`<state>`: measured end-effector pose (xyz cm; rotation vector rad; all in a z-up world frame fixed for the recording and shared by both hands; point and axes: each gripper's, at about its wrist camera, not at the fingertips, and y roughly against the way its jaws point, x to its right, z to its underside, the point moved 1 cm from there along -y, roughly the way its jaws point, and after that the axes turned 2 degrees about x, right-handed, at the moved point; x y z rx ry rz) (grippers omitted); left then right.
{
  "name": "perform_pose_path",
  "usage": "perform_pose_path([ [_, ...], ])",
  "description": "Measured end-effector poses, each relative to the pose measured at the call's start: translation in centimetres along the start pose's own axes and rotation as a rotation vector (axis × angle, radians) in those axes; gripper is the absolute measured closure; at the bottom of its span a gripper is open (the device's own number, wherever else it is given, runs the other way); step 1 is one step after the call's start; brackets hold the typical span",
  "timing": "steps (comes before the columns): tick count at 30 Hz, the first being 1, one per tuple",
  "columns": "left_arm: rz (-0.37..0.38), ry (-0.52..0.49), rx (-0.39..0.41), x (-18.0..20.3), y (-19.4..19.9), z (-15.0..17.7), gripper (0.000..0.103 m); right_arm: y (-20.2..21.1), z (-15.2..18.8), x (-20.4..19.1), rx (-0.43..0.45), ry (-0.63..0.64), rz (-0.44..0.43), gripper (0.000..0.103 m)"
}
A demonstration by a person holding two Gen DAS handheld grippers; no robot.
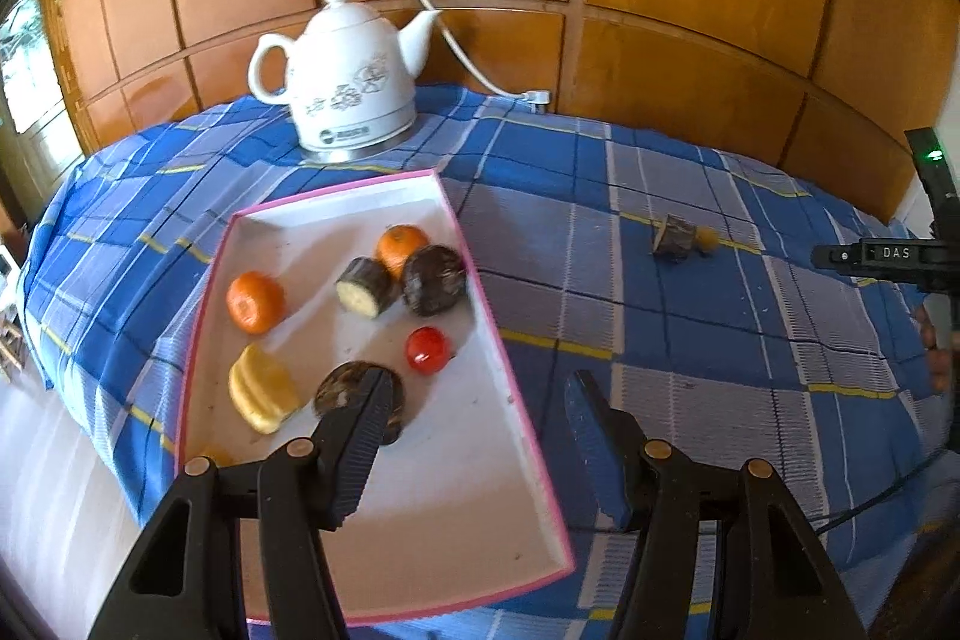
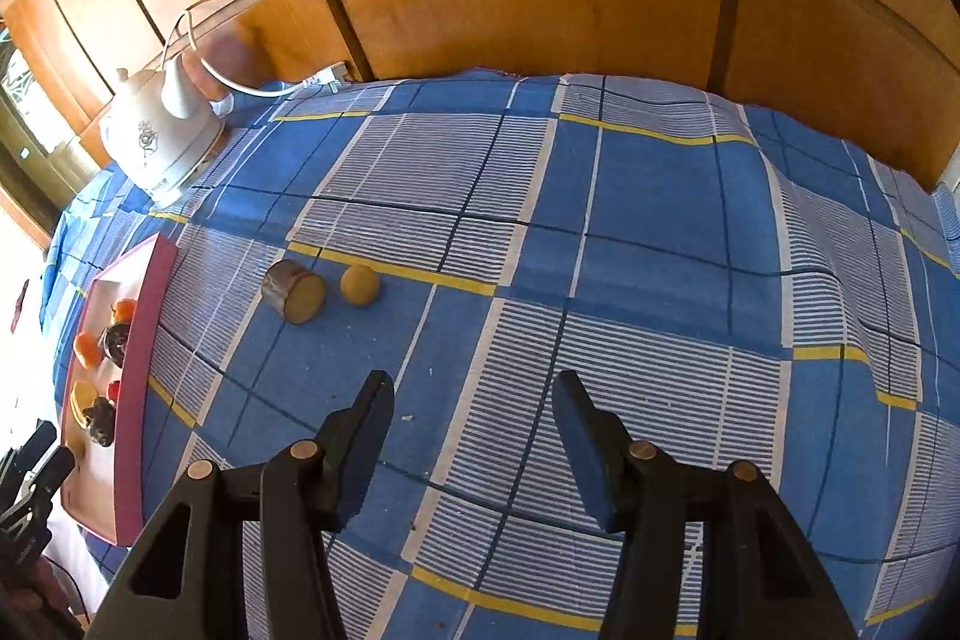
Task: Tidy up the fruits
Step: 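Move the left tool to the dark log piece while the right tool approaches the yellow ball, then close the left tool on the log piece while the right tool grasps the small yellow ball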
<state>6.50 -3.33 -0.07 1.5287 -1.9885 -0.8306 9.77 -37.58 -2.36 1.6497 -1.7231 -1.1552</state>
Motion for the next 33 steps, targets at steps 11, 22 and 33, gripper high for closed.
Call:
perform_pose_path([
  [11, 0.122, -0.021, -0.064, 4.4, -3.7, -2.8, 0.042, 0.2, -0.6, 2.9, 0.000, -0.153, 0.032, 0.047],
  [22, 0.209, -0.062, -0.138, 10.0, -9.3, -5.7, 0.042, 0.4, -0.9, 2.8, 0.002, -0.172, -0.008, 0.047],
  [33, 0.200, -0.215, -0.145, 15.2, -15.3, -8.0, 0.043, 0.5, -1.2, 2.1, 0.000, -0.169, -0.053, 0.047],
])
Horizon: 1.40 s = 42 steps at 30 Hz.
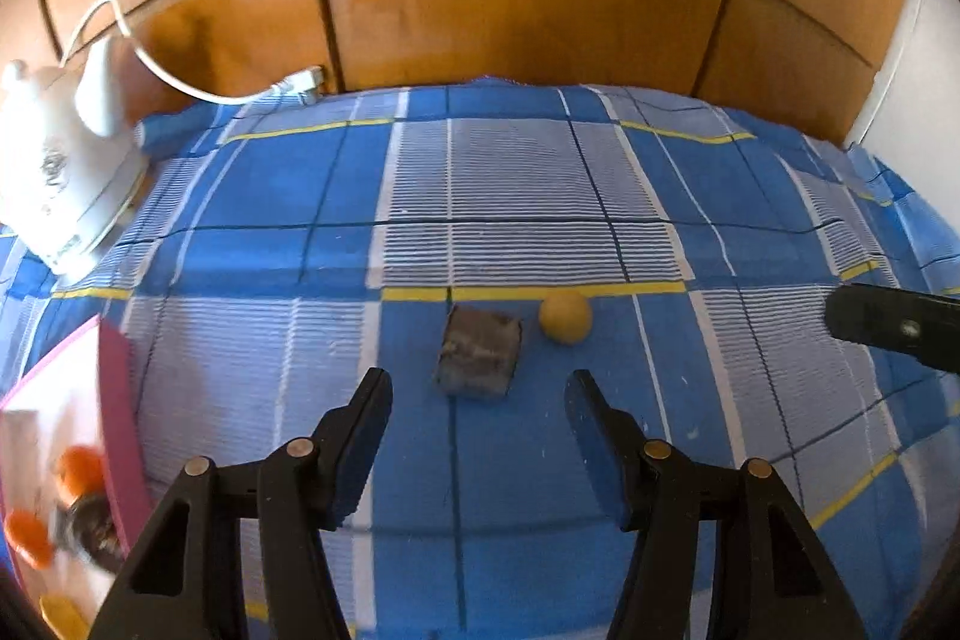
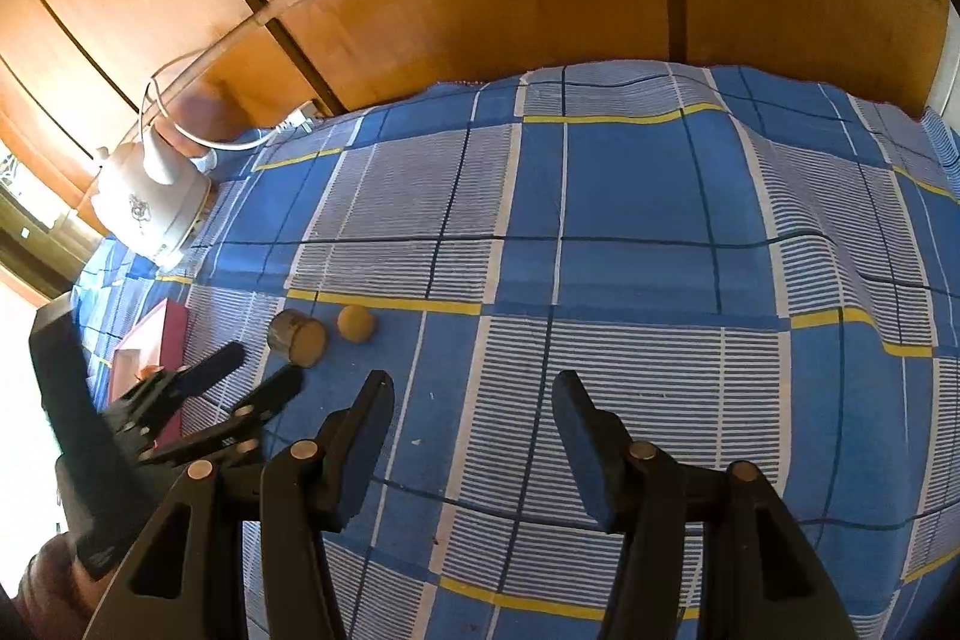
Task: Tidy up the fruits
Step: 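Close the left tool on the log piece while the right tool grasps the small yellow ball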
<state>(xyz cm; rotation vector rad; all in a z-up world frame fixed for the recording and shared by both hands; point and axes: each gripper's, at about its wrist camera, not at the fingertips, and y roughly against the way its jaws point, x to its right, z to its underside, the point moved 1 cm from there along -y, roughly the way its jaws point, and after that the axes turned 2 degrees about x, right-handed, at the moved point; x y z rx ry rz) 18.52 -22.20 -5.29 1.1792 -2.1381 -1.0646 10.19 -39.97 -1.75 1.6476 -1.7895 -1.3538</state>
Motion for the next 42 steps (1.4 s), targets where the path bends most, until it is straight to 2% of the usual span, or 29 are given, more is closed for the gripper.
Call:
perform_pose_path([
  [1, 0.004, -0.001, -0.008, 0.0, -0.6, -0.2, 0.044, 0.0, 0.0, 0.0, -0.002, 0.001, -0.004, 0.047],
  [3, -0.013, -0.015, -0.023, 0.2, -1.8, -0.6, 0.058, -0.1, 0.0, 0.1, -0.005, -0.004, -0.006, 0.047],
  [4, -0.018, -0.021, -0.034, 0.2, -2.3, -0.7, 0.074, -0.1, 0.0, 0.1, -0.008, -0.005, -0.007, 0.047],
  [10, 0.033, 0.011, 0.017, -0.2, 0.2, 0.9, 0.075, -0.3, 0.1, 0.2, -0.012, 0.002, 0.001, 0.047],
  [19, 0.060, 0.041, 0.071, -0.2, 6.4, 7.7, 0.075, -0.9, 0.7, -0.1, -0.030, 0.027, -0.010, 0.047],
  [25, 0.078, 0.071, 0.020, -0.6, 5.8, 11.3, 0.075, -1.2, 1.2, -1.4, -0.028, 0.088, -0.032, 0.047],
  [32, 0.081, 0.074, 0.024, -0.6, 5.6, 11.4, 0.075, -1.7, 2.0, -3.4, -0.038, 0.155, -0.072, 0.059],
  [37, 0.098, 0.085, 0.026, -0.9, 5.6, 11.5, 0.075, -1.9, 1.9, -6.2, -0.043, 0.260, -0.078, 0.059],
  [42, 0.114, 0.098, 0.028, -1.1, 5.6, 11.6, 0.075, -4.6, 0.8, -8.8, -0.075, 0.349, -0.052, 0.059],
])
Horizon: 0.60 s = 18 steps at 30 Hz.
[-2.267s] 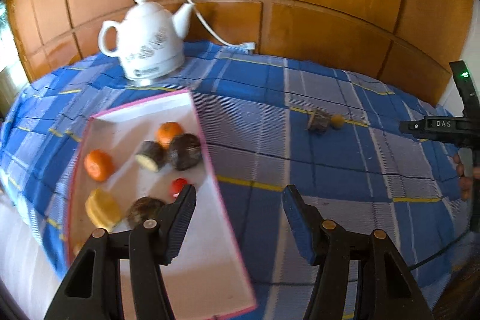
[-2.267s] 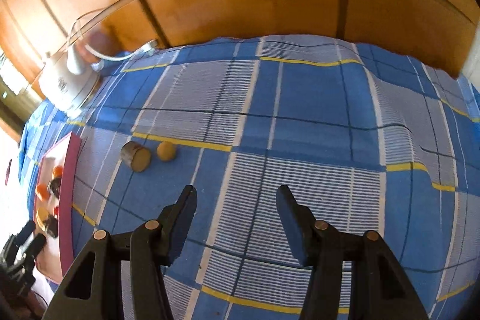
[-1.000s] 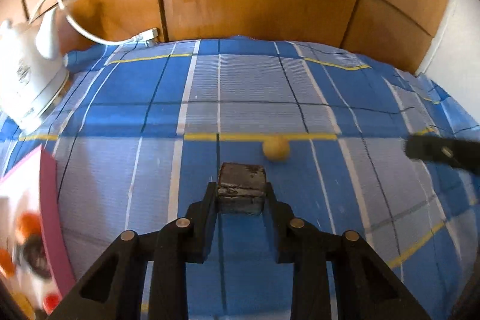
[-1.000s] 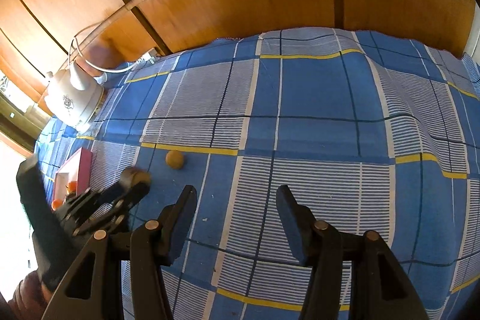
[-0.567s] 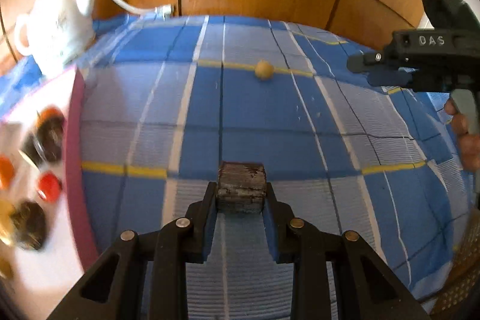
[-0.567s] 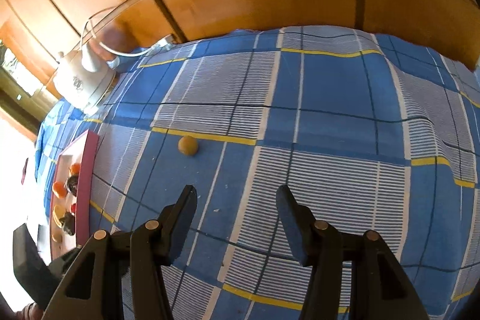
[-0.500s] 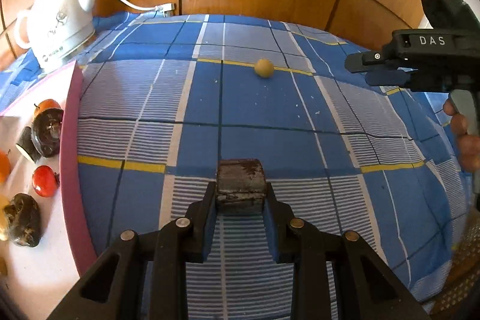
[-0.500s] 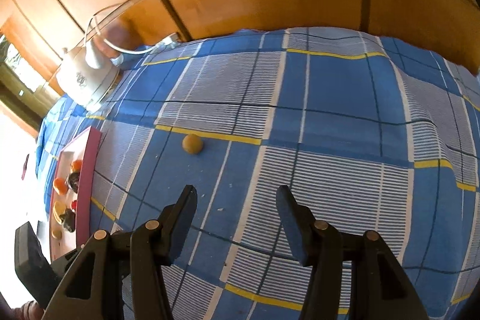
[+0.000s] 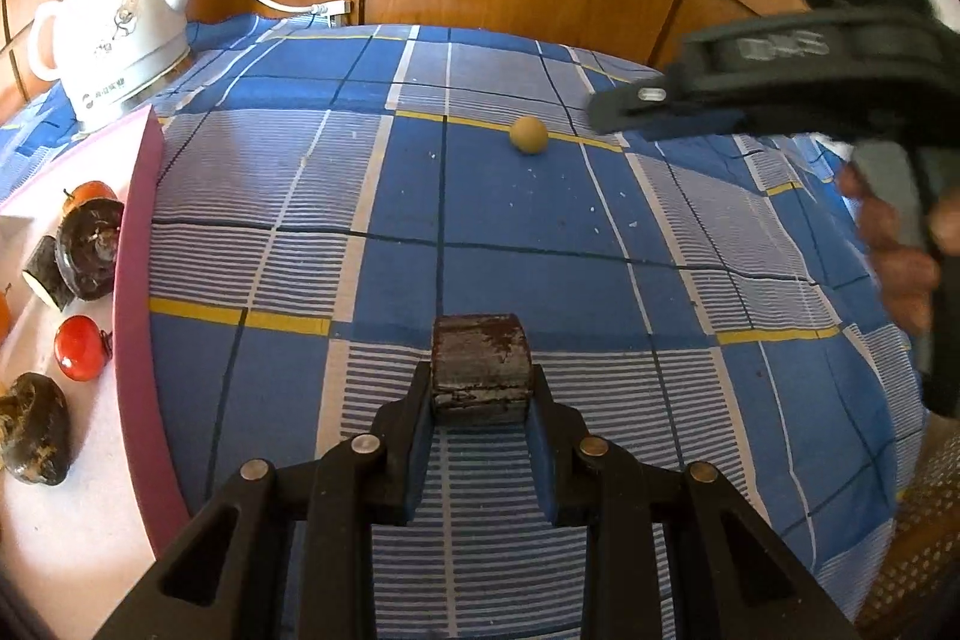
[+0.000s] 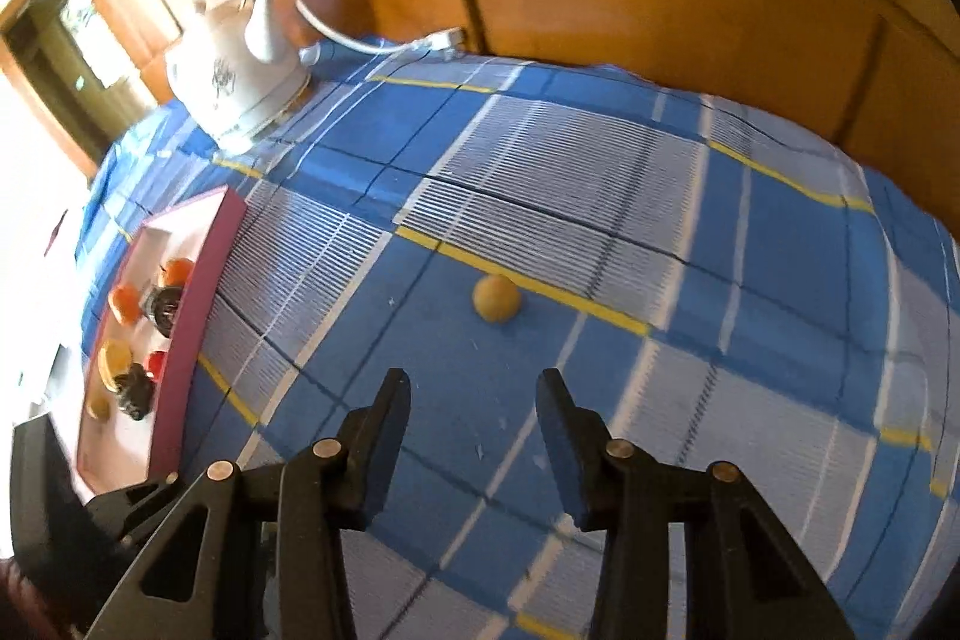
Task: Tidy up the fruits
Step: 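Close the left tool on the log piece while the right tool grasps the small yellow ball, then carry the log piece into the tray and open the left tool while the right tool holds the ball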
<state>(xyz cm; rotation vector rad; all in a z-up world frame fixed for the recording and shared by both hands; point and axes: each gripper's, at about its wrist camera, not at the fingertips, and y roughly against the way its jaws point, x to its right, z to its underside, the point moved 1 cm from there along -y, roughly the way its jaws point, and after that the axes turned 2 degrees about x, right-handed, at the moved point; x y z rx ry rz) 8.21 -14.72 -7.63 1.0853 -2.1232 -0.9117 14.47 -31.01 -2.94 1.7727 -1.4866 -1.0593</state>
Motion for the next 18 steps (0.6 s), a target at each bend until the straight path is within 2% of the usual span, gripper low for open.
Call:
perform_pose_path([
  [6, 0.007, 0.000, 0.003, -0.1, -0.1, 0.0, 0.075, -4.5, -2.4, -0.4, -0.064, 0.047, 0.077, 0.058],
  [9, 0.015, 0.007, 0.004, -0.2, -0.1, 0.0, 0.075, -6.2, -3.0, -0.5, -0.096, 0.055, 0.089, 0.058],
  [10, 0.016, 0.006, 0.007, -0.2, -0.1, 0.0, 0.075, -6.8, -3.0, -0.6, -0.112, 0.063, 0.090, 0.059],
  [11, 0.015, 0.004, 0.009, -0.2, -0.1, 0.1, 0.075, -7.1, -3.0, -0.6, -0.119, 0.068, 0.098, 0.073],
  [12, 0.014, 0.001, 0.011, -0.2, -0.1, 0.1, 0.075, -7.3, -3.0, -0.7, -0.117, 0.072, 0.107, 0.079],
  [18, 0.011, -0.013, 0.018, -0.1, 0.0, 0.3, 0.075, -5.1, -1.0, -0.6, -0.105, 0.096, 0.086, 0.079],
])
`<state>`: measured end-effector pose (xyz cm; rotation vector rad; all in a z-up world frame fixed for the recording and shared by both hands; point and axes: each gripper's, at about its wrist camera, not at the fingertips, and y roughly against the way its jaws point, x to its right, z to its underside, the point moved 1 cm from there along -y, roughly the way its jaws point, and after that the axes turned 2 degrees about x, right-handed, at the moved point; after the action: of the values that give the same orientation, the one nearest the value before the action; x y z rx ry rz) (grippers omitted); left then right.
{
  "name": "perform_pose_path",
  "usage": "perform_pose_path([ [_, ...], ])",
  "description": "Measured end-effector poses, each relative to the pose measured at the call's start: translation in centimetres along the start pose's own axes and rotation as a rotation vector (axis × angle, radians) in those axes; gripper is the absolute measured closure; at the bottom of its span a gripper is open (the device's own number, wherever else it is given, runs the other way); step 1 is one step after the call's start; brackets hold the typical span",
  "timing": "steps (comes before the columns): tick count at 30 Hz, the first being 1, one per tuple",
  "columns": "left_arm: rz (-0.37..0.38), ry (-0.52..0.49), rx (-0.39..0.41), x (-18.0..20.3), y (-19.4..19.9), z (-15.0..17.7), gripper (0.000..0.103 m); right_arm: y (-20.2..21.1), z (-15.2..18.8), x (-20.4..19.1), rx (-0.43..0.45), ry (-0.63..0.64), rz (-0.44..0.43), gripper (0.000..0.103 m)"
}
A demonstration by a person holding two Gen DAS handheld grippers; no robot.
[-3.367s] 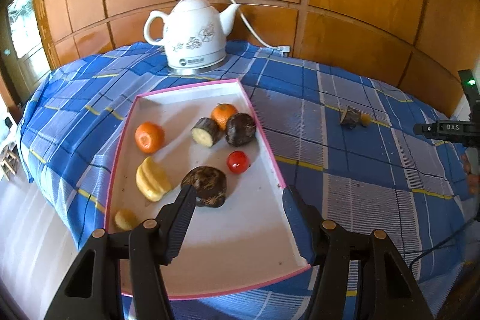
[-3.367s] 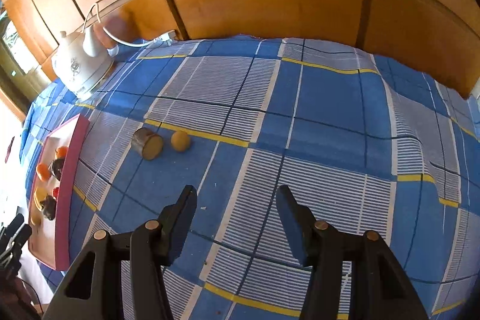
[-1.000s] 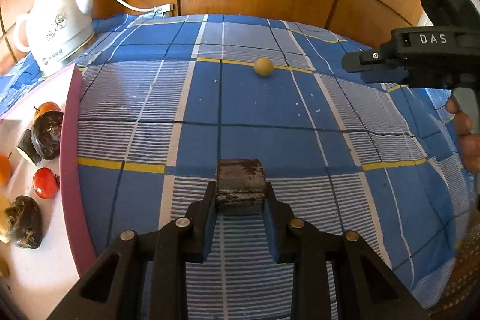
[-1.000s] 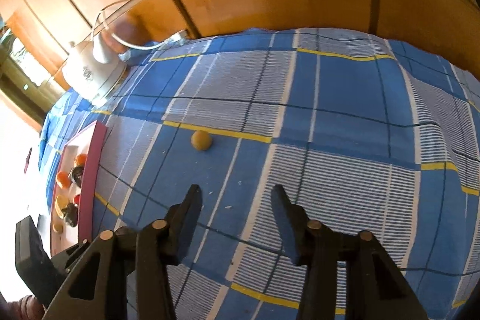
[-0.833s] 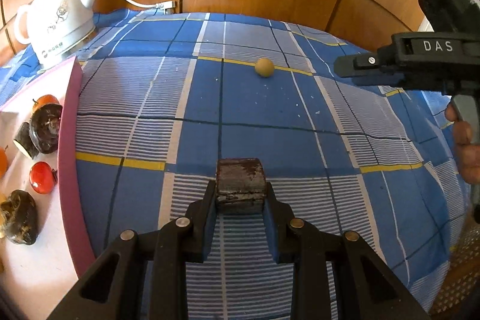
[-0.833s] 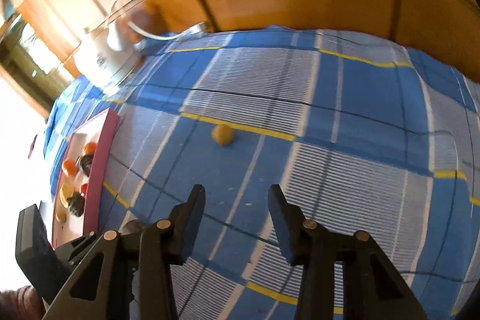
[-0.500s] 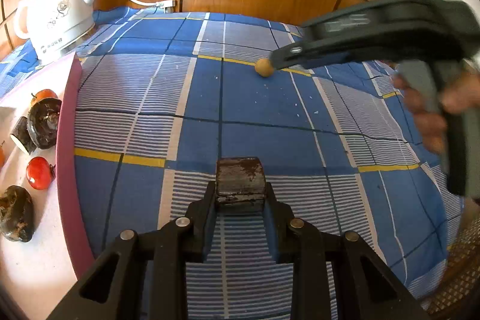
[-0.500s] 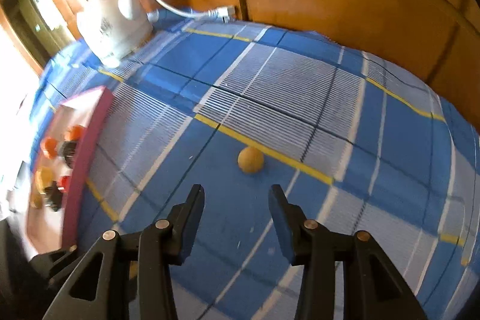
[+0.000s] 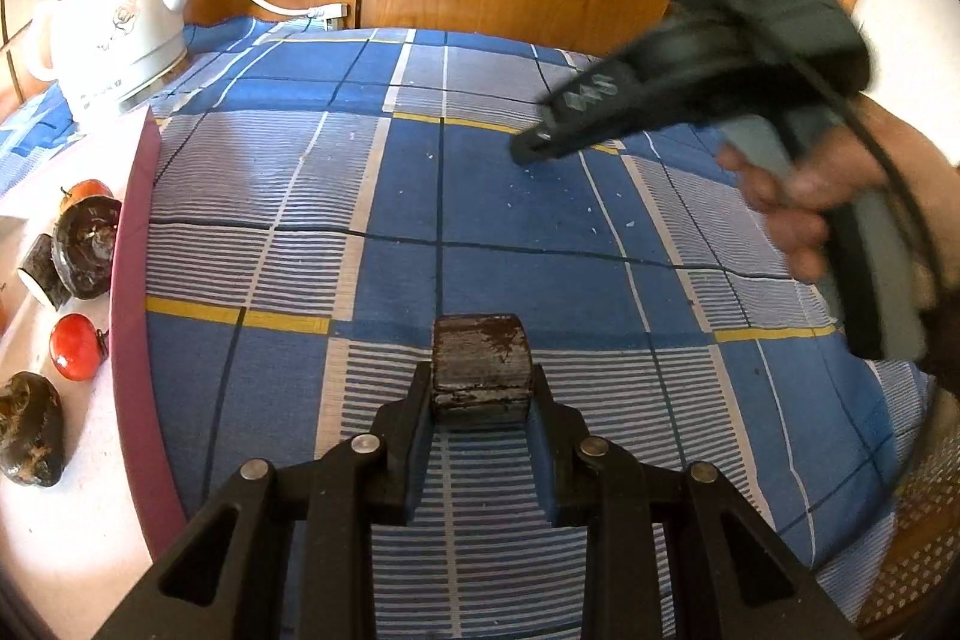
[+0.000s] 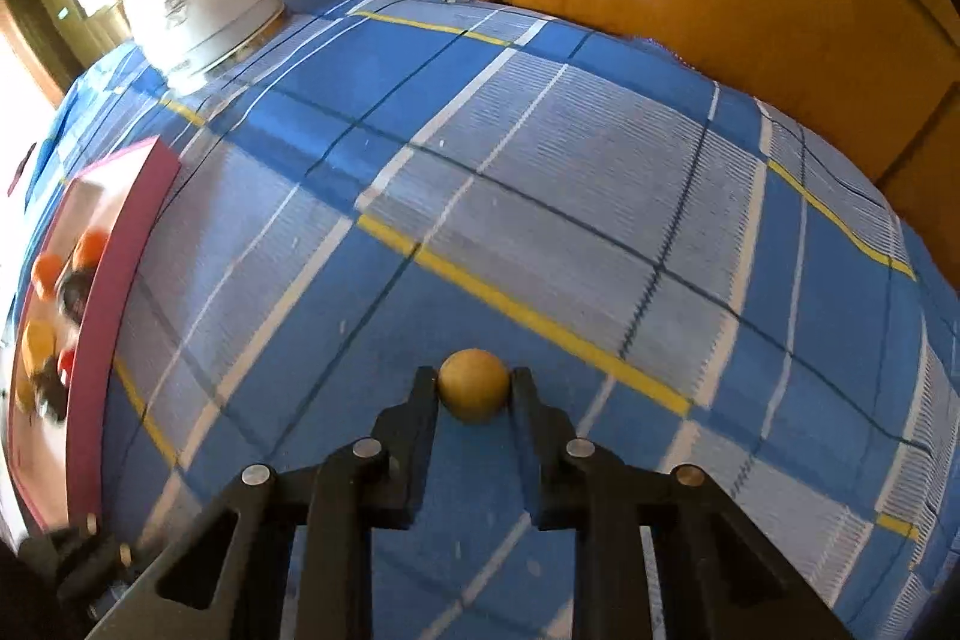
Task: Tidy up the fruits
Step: 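Carry the log piece into the tray and open the left tool while the right tool holds the ball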
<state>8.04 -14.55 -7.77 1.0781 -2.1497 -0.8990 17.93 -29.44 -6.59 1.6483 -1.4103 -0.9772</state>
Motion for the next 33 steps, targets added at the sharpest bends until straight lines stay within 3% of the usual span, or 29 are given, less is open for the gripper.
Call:
perform_pose_path([
  [10, -0.038, -0.034, -0.001, 0.8, 0.2, 0.1, 0.075, 2.0, 6.7, -0.7, -0.046, 0.058, -0.062, 0.079],
  [16, -0.044, -0.030, -0.011, 0.9, 1.5, 0.3, 0.076, 2.0, 6.8, -1.1, -0.023, 0.089, -0.050, 0.079],
  [25, -0.038, 0.002, 0.065, 0.1, 6.0, -0.2, 0.076, 1.7, 6.6, -0.6, -0.018, 0.081, -0.078, 0.079],
  [31, -0.103, 0.096, 0.128, -3.0, 9.7, -0.8, 0.076, 2.0, 6.9, -0.8, -0.013, 0.105, -0.056, 0.079],
  [33, -0.166, 0.111, 0.161, -4.2, 11.2, -0.9, 0.076, 2.0, 7.0, -0.7, -0.011, 0.111, -0.061, 0.079],
])
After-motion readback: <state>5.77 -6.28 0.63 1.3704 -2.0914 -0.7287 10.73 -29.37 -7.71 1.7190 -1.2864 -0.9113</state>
